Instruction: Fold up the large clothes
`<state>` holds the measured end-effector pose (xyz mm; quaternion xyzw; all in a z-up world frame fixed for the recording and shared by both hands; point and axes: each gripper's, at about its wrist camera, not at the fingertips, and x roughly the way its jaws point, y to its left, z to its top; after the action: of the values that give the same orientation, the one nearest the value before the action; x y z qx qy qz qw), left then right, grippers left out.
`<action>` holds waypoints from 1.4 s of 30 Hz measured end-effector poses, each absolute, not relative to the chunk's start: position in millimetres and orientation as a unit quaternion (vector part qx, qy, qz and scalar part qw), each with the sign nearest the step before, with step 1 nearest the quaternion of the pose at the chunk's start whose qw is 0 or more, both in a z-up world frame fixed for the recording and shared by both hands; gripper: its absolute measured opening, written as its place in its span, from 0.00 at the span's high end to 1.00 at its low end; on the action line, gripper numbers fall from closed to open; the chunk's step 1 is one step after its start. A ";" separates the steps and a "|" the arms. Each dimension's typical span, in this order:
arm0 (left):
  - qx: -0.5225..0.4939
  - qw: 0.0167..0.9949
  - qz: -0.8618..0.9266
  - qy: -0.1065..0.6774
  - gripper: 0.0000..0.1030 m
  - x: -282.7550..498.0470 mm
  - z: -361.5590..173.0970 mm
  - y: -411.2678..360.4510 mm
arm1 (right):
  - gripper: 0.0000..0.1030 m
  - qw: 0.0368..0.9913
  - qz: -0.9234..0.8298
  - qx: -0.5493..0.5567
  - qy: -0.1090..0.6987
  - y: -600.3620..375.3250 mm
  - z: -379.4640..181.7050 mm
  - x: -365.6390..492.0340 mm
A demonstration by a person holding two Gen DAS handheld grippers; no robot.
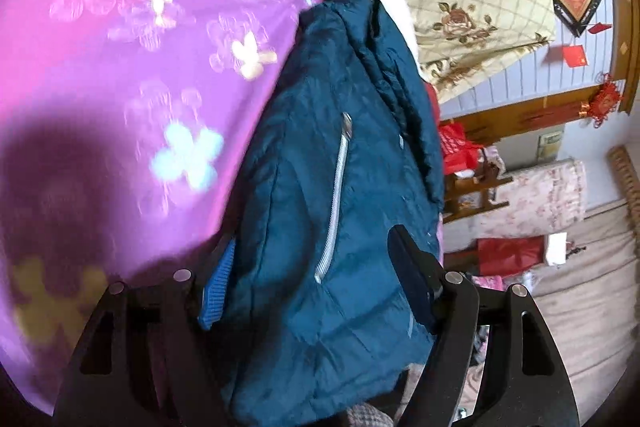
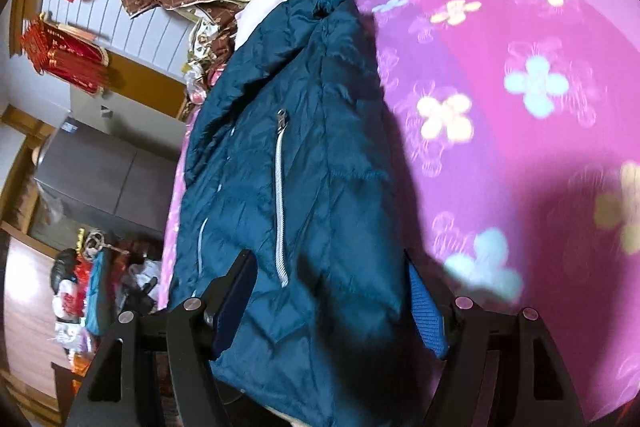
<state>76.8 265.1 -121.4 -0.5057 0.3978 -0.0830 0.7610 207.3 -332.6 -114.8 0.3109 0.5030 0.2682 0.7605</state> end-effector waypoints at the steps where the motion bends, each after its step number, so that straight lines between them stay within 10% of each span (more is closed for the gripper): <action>1: -0.506 0.760 -0.091 0.397 0.29 73.2 -120.9 262.0 | 0.31 0.758 0.271 0.314 0.503 -332.4 -115.3 205.2; 35: -0.446 0.778 -0.108 0.429 0.26 44.7 -117.0 202.7 | 0.32 0.716 0.385 0.276 0.513 -272.7 -116.1 163.6; 42: -0.407 0.800 -0.086 0.432 0.26 43.7 -109.1 192.5 | 0.45 0.728 0.368 0.256 0.519 -261.8 -117.5 159.4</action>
<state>43.7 192.5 -109.1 -0.4067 0.4319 -0.0859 0.8005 159.4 -261.8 -117.5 0.2564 0.5195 0.3675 0.7276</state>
